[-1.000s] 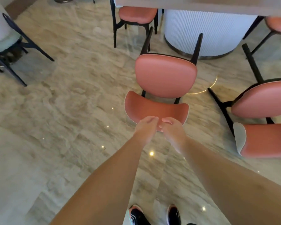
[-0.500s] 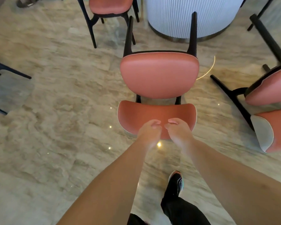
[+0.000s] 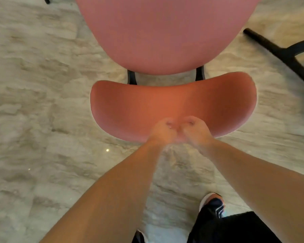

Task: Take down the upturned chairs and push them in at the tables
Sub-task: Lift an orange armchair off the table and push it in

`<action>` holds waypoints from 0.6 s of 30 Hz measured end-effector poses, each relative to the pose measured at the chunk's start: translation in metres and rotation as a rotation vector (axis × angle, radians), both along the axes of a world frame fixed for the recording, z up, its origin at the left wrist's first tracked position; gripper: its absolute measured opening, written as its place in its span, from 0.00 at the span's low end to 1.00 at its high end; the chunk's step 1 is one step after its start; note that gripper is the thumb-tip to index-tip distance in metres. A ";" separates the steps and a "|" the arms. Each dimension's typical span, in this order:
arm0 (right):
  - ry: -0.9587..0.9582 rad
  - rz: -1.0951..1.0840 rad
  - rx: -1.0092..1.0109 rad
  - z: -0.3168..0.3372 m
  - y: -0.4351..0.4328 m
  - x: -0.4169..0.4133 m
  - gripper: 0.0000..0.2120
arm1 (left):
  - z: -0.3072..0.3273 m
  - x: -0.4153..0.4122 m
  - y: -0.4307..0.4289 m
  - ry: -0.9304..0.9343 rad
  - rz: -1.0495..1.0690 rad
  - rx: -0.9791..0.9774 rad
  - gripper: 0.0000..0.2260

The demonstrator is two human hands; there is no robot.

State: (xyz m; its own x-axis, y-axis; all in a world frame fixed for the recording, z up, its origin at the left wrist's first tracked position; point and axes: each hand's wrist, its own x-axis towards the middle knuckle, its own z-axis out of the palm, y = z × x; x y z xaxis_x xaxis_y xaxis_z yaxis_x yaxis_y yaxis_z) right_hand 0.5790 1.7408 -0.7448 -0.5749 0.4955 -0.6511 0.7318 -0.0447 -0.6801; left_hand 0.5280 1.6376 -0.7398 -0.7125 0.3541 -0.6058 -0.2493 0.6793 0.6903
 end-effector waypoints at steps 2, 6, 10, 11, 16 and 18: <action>0.003 0.028 0.072 -0.057 0.012 -0.013 0.14 | -0.052 -0.014 -0.002 0.016 0.024 0.014 0.16; -0.021 0.473 0.426 -0.130 0.029 -0.025 0.15 | -0.131 -0.034 -0.002 0.321 -0.290 -0.170 0.17; -0.086 1.259 0.899 -0.177 0.031 -0.024 0.25 | -0.191 -0.047 -0.007 0.695 -0.953 -0.418 0.33; -0.117 1.347 0.962 -0.188 0.029 -0.023 0.32 | -0.204 -0.045 -0.008 0.699 -0.994 -0.475 0.37; -0.187 1.264 1.129 -0.230 0.006 -0.009 0.41 | -0.255 -0.029 -0.018 0.874 -0.999 -0.634 0.40; -0.198 1.225 1.173 -0.242 -0.001 -0.004 0.39 | -0.266 -0.030 -0.022 0.939 -0.988 -0.623 0.39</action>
